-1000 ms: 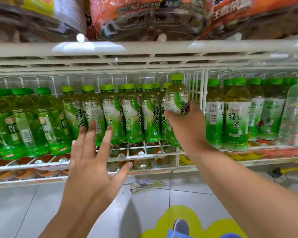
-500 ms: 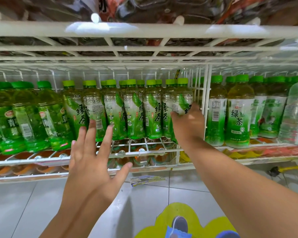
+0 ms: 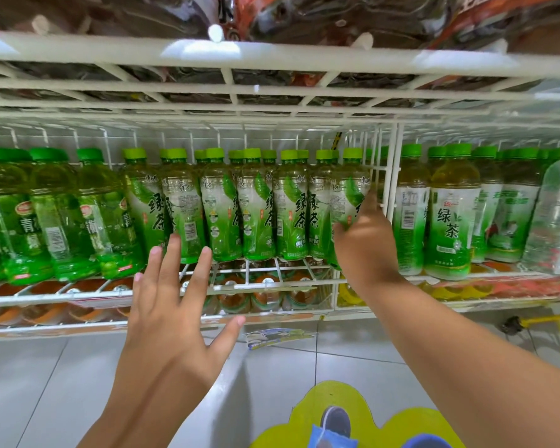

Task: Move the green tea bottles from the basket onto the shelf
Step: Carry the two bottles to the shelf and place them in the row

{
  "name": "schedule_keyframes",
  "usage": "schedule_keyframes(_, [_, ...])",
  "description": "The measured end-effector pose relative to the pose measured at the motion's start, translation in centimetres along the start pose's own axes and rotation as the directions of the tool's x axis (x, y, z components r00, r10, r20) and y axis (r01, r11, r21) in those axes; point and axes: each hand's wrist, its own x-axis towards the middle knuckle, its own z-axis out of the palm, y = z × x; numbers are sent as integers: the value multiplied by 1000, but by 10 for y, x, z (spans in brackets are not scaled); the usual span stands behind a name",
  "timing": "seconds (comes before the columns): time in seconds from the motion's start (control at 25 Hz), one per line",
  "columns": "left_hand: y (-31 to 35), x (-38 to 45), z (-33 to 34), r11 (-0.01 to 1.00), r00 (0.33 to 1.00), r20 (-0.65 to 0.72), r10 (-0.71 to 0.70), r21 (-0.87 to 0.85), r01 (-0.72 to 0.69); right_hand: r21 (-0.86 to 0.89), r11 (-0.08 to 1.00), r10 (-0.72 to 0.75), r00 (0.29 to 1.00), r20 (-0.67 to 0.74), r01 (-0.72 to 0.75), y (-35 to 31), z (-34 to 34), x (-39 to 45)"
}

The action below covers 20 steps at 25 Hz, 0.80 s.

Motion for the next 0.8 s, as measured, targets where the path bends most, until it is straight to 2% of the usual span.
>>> schedule_keyframes(0.08, [0,-2,-1,1000,1000,3,7,-5,-7,-25,1000,-14,1000,-17,14,-1,-1,0])
schedule_keyframes(0.24, [0,0,-1,1000,1000,10,4,3,-4,81,997,-8,1000,11,7,7,0,2])
schedule_keyframes(0.48, [-3,-2,-6,1000,999,37,-10,15,9,26,1000,-1,999,50,-1,0,-14,-6])
schedule_keyframes(0.68, [1,1,-25,997,998,54,-36,74,32,-161,986,-1,970,242,42,-13,-44,-27])
schedule_keyframes(0.8, [13,-1,-47,996,999,42,-4,93,0,-187,977,-29,941,337,98,-24,-68,-44])
